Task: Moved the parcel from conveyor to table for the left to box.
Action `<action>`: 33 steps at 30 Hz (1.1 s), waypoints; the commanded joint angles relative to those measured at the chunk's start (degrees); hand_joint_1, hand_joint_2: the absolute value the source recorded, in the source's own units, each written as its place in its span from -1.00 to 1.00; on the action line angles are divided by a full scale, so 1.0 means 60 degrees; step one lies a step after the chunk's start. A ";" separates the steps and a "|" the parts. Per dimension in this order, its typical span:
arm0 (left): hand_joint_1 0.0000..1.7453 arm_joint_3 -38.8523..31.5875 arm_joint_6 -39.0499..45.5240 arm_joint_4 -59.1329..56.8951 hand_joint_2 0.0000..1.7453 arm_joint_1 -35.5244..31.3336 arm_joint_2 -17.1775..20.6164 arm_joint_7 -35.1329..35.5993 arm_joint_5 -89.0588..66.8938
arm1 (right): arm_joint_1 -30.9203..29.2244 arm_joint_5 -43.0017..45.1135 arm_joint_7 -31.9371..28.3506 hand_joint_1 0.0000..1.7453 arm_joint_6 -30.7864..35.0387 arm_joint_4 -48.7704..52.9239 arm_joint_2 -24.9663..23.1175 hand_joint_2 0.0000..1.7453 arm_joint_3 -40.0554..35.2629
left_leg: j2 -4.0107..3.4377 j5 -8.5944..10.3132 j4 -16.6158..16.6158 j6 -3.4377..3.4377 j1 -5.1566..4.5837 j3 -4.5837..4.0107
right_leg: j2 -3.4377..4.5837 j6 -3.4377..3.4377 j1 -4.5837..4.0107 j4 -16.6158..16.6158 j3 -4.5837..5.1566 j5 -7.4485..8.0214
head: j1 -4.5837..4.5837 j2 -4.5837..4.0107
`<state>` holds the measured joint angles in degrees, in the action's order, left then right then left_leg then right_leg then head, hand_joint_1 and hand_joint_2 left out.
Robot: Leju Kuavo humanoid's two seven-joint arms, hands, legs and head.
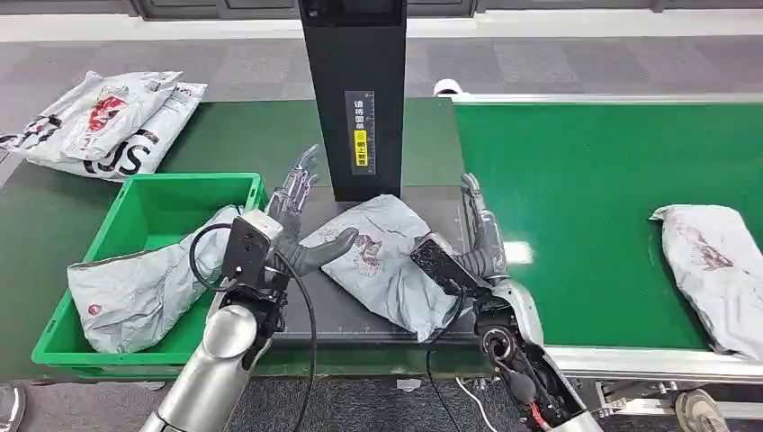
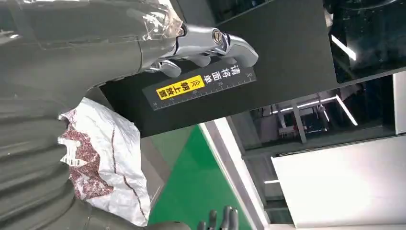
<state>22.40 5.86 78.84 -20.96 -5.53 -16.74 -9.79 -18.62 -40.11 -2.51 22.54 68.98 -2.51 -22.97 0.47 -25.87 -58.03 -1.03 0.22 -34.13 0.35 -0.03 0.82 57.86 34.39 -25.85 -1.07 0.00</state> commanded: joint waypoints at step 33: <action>-1.00 0.4096 -0.1635 -0.8111 1.00 -0.3186 -0.1918 0.0009 -0.6562 | 0.1333 0.1781 -0.3846 -1.00 0.2911 0.5642 -0.1302 1.00 0.2951 | -0.0011 0.0005 -0.0004 0.0022 0.0003 0.0009 | 0.0005 -0.0026 0.0012 -0.0014 -0.0013 0.0032 | 0.0000 -0.0004</action>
<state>37.75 -1.49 45.15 -32.75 -13.66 -15.74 -48.83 -7.24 -30.49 -25.20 40.15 106.62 -9.20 -7.15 0.37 -25.83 -58.05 -0.93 0.19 -34.13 0.48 -0.20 0.96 57.85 34.44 -25.67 -1.07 -0.02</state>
